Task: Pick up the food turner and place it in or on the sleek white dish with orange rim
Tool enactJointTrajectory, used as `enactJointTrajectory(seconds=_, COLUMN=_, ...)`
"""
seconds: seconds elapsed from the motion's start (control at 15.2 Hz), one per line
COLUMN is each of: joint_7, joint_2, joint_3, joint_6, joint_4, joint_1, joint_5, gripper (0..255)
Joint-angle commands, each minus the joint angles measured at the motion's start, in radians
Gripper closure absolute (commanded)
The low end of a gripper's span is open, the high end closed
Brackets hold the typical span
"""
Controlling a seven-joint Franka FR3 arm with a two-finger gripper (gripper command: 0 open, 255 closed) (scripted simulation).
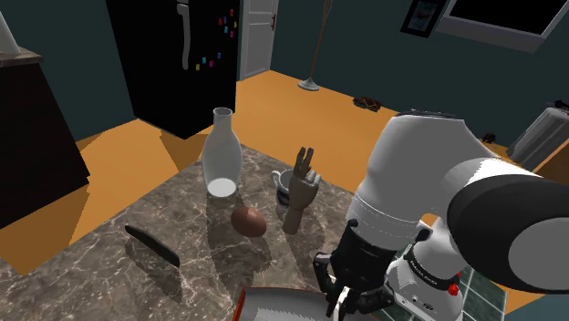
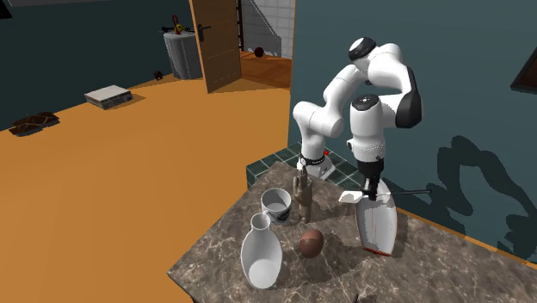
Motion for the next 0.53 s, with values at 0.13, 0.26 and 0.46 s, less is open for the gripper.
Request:
enactJointTrajectory(seconds=0.13, joint_7=-0.023, joint_2=0.018, joint_3=0.050, joint_6=0.048, joint_4=-0.027, joint_1=-0.005, joint_5=0.042, gripper=255)
enactJointTrajectory(seconds=0.26, joint_7=-0.036, joint_2=0.029, joint_3=0.076, joint_6=0.073, joint_4=-0.040, joint_1=-0.009, joint_5=0.065, gripper=255)
enactJointTrajectory(seconds=0.46, joint_7=-0.036, joint_2=0.029, joint_3=0.076, joint_6=0.073, joint_4=-0.040, joint_1=-0.009, joint_5=0.065, gripper=255)
